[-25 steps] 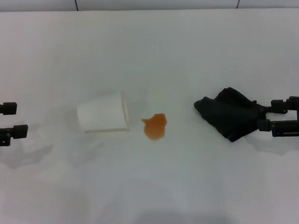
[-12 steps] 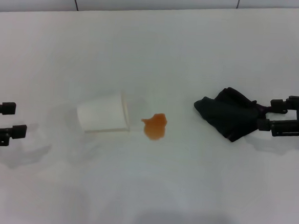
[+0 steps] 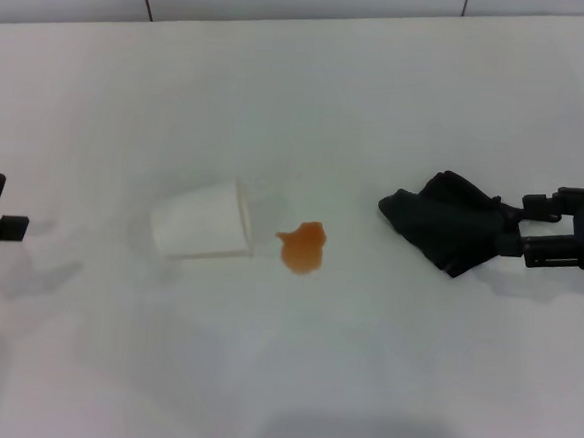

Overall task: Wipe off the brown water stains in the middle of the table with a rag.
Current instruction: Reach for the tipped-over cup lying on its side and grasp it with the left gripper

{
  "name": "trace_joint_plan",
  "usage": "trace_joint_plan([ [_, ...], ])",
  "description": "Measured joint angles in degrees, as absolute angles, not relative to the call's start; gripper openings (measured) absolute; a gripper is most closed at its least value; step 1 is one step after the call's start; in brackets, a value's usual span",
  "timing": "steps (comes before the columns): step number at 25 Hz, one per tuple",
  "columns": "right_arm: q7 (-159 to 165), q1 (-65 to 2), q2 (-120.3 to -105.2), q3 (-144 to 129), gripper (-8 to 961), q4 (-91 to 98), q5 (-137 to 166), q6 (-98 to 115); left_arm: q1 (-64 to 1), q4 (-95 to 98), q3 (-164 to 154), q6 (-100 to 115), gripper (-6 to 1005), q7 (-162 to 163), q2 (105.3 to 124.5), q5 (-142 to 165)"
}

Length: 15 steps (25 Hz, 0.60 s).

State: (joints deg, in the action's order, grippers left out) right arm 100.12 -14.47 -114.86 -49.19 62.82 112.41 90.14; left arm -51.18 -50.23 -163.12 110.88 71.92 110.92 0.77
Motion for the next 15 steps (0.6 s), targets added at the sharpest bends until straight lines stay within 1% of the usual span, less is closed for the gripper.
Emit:
trace_joint_plan([
  [3,100.1,-14.6,-114.89,-49.7,808,62.7,112.4,89.8,-55.9,-52.7,-163.1,110.3,750,71.8,111.45,5.0],
  [5,100.1,-14.6,-114.94,-49.7,808,62.6,112.3,89.8,-57.3,-52.9,-163.1,110.2,750,71.6,111.51,6.2],
  [10,100.0,-14.7,-114.96,-49.7,808,62.7,112.2,89.7,-63.2,-52.9,-163.2,108.1,749,70.4,112.22,11.6],
  [13,100.0,-14.7,-114.96,-49.7,808,62.9,112.1,89.7,-66.1,-52.6,-163.2,107.2,749,68.8,113.33,14.8],
  [15,100.0,-14.7,-114.97,-49.7,808,62.9,111.9,89.8,-68.2,-52.8,-163.2,106.3,749,67.5,114.62,17.0],
])
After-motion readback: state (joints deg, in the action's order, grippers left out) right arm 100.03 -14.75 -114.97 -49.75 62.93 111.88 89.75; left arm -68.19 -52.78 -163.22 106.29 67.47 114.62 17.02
